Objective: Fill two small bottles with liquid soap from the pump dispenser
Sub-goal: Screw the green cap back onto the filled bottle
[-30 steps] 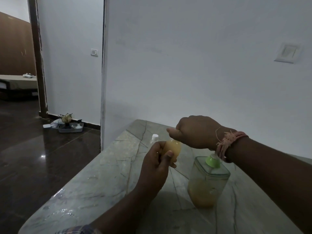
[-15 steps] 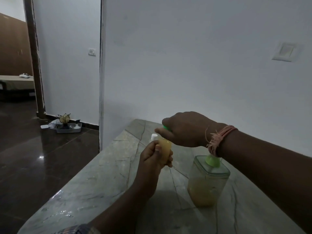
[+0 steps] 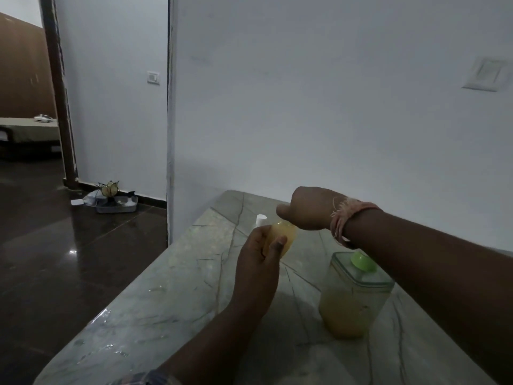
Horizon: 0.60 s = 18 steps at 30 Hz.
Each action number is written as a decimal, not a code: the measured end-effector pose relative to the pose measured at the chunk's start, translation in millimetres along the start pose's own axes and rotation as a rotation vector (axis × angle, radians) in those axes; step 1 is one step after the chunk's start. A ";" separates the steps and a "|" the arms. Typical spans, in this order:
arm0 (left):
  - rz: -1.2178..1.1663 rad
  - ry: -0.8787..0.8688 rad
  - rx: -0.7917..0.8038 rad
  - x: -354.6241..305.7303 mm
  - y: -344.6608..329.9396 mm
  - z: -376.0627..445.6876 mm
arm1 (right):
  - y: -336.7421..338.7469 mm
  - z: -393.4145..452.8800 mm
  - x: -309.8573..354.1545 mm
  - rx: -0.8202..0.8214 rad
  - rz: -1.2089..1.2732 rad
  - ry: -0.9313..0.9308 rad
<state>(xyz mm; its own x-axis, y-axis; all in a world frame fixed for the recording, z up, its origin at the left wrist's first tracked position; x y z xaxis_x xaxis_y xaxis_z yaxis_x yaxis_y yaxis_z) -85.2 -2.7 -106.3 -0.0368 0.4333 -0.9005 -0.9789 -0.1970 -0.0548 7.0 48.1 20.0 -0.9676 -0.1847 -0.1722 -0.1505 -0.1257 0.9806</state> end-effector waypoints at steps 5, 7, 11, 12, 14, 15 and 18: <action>0.041 0.088 -0.127 9.8 4.5 3.9 | 1.7 13.7 0.5 -0.037 -0.014 -0.079; 0.049 0.120 -0.198 14.6 10.7 5.9 | -5.8 22.9 -0.6 0.108 -0.080 -0.111; 0.046 0.146 -0.254 20.8 14.5 7.9 | -16.9 38.2 -1.5 0.133 -0.120 -0.152; 0.041 0.146 -0.254 21.6 14.2 8.4 | -21.4 43.9 -1.9 0.116 -0.170 -0.146; 0.029 0.146 -0.244 23.6 13.6 9.9 | -28.5 48.3 0.5 0.117 -0.212 -0.140; 0.025 0.146 -0.235 24.8 12.8 10.7 | -33.1 49.5 0.5 0.151 -0.198 -0.153; 0.022 0.140 -0.208 25.8 9.3 11.9 | -42.5 58.5 -3.0 0.191 -0.166 -0.161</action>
<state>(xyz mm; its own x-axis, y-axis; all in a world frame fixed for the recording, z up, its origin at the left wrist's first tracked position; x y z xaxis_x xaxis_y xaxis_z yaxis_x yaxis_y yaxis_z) -97.6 17.1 -124.9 -0.0152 0.3041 -0.9525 -0.9152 -0.3880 -0.1093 4.5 111.0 -15.6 -0.9441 -0.0177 -0.3292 -0.3297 0.0475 0.9429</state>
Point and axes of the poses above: each hand's wrist, its own z-axis towards the middle knuckle, its own y-axis out of the back of the hand, x = y × z, the point moved 5 cm from there along z, towards the middle knuckle, and after that the axes turned 4 degrees about -z, right-handed, at the moved point
